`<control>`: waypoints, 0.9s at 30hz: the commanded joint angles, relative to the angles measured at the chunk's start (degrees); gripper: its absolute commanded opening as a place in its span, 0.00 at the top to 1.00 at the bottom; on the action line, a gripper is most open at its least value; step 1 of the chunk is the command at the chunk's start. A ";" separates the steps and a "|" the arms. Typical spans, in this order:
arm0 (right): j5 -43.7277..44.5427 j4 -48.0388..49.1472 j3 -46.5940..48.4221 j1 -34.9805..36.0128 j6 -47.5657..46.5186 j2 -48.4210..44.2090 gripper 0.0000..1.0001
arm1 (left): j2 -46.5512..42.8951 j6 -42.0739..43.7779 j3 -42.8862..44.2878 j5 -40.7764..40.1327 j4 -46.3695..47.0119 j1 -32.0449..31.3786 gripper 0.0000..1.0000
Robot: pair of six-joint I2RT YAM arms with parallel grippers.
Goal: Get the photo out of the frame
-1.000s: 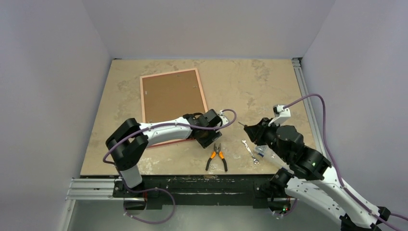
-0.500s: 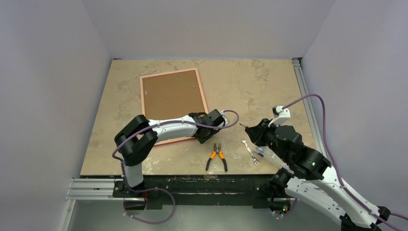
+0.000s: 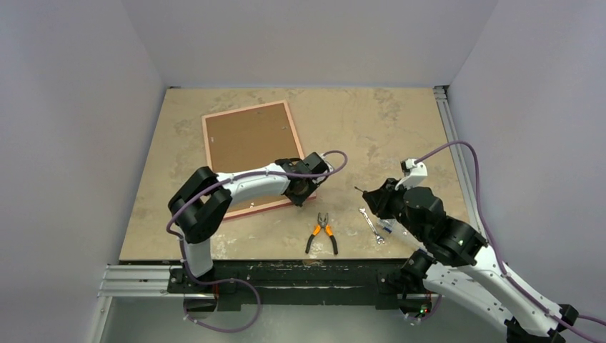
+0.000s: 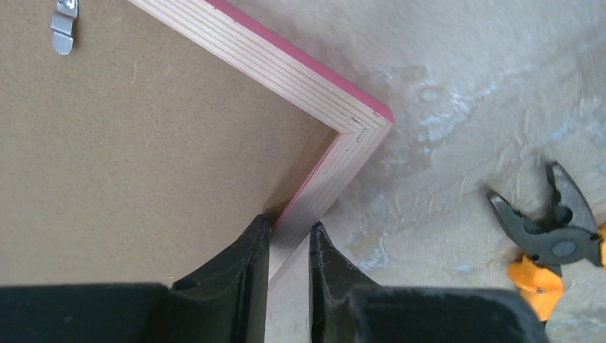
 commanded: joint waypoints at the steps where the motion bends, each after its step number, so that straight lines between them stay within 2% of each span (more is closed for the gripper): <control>1: -0.33 2.08 -0.58 -0.19 1.38 -0.61 1.00 | -0.43 -17.01 2.42 3.84 -1.73 5.16 1.00; 9: -2.36 3.56 -0.47 -0.20 2.20 3.20 1.00 | 5.96 -36.53 17.45 -6.53 -8.27 6.05 1.00; 14: -4.41 5.21 -0.60 -0.16 2.49 7.38 1.00 | 13.28 -42.01 28.29 -9.12 -12.49 8.58 1.00; 16: -4.40 5.22 -0.14 -0.20 2.62 10.14 1.00 | 15.18 -43.07 30.33 -6.33 -11.61 10.26 1.00; 19: -6.37 5.42 0.68 -0.18 3.02 13.41 1.00 | 14.68 -39.09 31.40 -2.69 -10.74 11.19 1.00; 21: -7.02 6.36 0.84 -0.18 2.94 14.00 1.00 | 9.76 -33.97 24.72 0.69 -5.84 11.20 1.00; 23: -7.52 7.44 0.48 -0.20 2.85 13.78 1.00 | 3.22 -27.90 16.15 4.46 0.30 11.27 0.74; 25: -8.64 9.21 -0.32 -0.20 2.74 13.53 1.00 | -3.42 -24.27 8.22 4.84 3.27 11.14 0.49; 26: -8.45 9.59 -0.53 -0.20 2.43 13.46 1.00 | -6.26 -22.49 5.41 5.27 3.69 11.14 0.40; 27: -8.28 9.68 -0.55 -0.20 2.26 13.53 1.00 | -8.52 -21.04 3.13 4.96 3.43 11.12 0.36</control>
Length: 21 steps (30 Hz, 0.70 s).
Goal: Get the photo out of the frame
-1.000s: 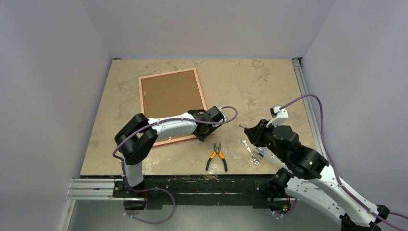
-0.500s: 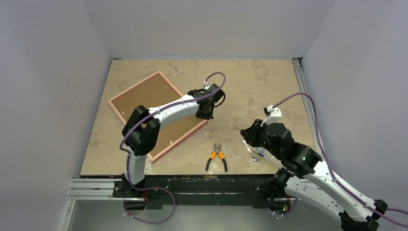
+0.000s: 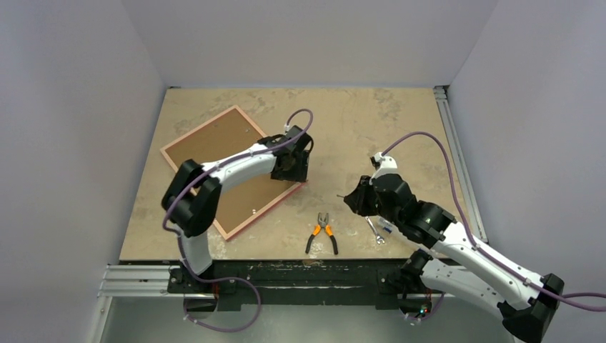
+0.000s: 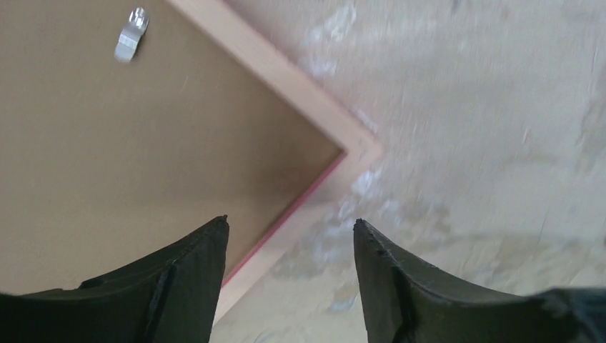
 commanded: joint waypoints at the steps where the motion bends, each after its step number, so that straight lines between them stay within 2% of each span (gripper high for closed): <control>1: -0.92 4.87 -0.03 -0.20 -0.05 -0.92 1.00 | -13.81 10.36 -9.20 3.16 4.93 -0.79 0.34; 4: -1.12 4.95 0.40 -0.20 -0.51 -0.74 1.00 | -15.07 14.02 -11.22 2.42 1.91 -0.89 0.32; 7: -1.56 5.29 0.70 -0.20 -0.70 -1.28 1.00 | -14.25 15.97 -12.47 0.48 1.85 -2.27 0.39; 15: -0.47 3.41 0.02 -0.18 -0.29 -5.14 1.00 | -6.10 15.85 -10.56 -1.13 2.49 -5.10 0.40; 17: -0.14 3.07 -0.43 -0.20 -0.03 -6.23 1.00 | -4.73 15.68 -9.97 -1.02 2.20 -5.22 0.44; 21: -0.33 3.41 -0.99 -0.19 0.26 -6.91 1.00 | -1.51 13.56 -8.76 -0.19 1.49 -5.27 0.57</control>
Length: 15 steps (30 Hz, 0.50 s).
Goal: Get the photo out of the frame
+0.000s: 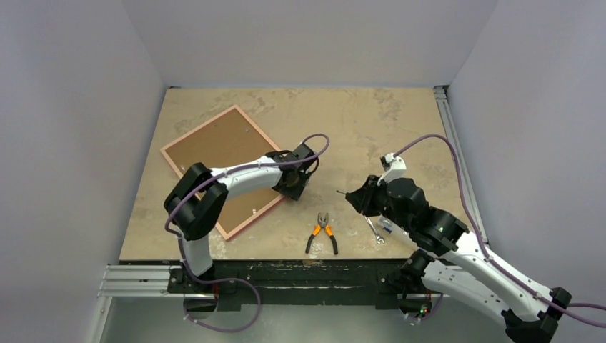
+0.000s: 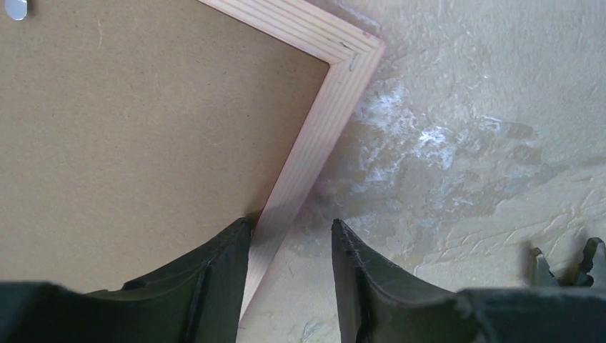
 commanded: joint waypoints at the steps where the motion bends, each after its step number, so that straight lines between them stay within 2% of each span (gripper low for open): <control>1: 1.05 1.03 -0.38 -0.18 0.48 -0.46 1.00 | 4.30 -1.79 3.40 0.95 -0.60 0.22 0.63; 4: 1.40 0.85 -0.08 -0.20 0.40 0.69 1.00 | 7.64 -5.00 6.82 1.66 -1.83 0.43 0.90; 6: 1.15 0.73 -0.03 -0.18 0.47 1.57 1.00 | 10.31 -8.76 9.81 3.07 -2.58 1.35 1.00; 11: 0.36 1.68 -1.02 -0.20 1.28 3.13 1.00 | 15.16 -18.15 20.27 4.96 -4.00 3.33 1.00; 15: 0.19 1.55 -1.07 -0.20 1.75 4.81 1.00 | 19.56 -25.70 30.85 2.24 -7.07 4.75 1.00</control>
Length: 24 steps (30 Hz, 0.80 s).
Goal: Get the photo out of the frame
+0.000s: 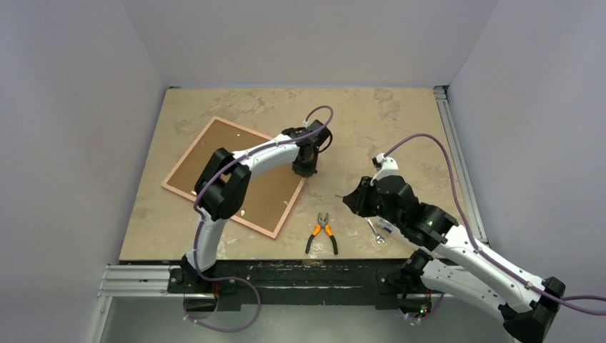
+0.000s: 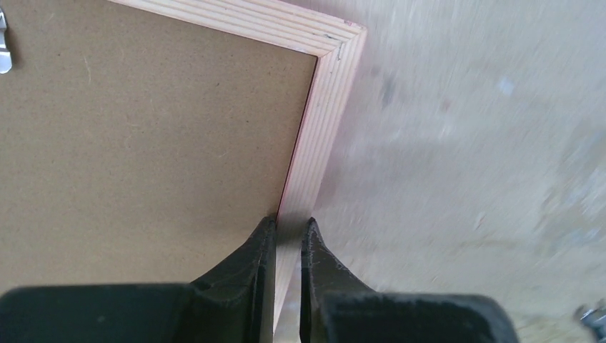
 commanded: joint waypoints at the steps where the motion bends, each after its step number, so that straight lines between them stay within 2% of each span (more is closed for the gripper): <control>1: 0.37 1.68 -0.43 -0.16 1.22 1.69 1.00 | 5.44 -15.26 10.35 0.10 -0.92 2.15 1.00; 4: -0.71 2.34 -0.35 -0.20 1.58 4.30 1.00 | 8.81 -16.87 17.00 -0.90 -1.50 4.47 1.00; 8: -2.65 4.09 0.38 -0.20 1.65 8.93 1.00 | 11.21 -13.11 22.77 2.50 -3.01 5.96 1.00; 9: -2.82 4.34 0.73 -0.20 1.49 10.14 1.00 | 10.53 -11.99 22.61 4.34 -2.62 6.17 0.96; 11: -3.20 5.06 1.71 -0.16 0.81 12.53 1.00 | 7.54 -9.95 20.46 7.83 -1.52 6.44 0.75; 13: -3.30 5.24 3.32 -0.18 -0.33 15.39 1.00 | 2.65 -8.54 16.36 9.83 -0.55 6.67 0.55; 15: -3.42 5.02 5.47 -0.16 -1.73 19.04 1.00 | -3.73 -7.47 10.50 12.49 1.03 7.07 0.45; 19: -3.99 3.87 11.42 0.03 -4.79 26.21 1.00 | -20.99 -5.35 -3.43 14.74 3.57 8.81 0.39; 24: -3.81 -0.25 22.15 0.90 -8.16 36.84 1.00 | -38.72 -2.20 -21.83 16.41 4.48 12.50 0.41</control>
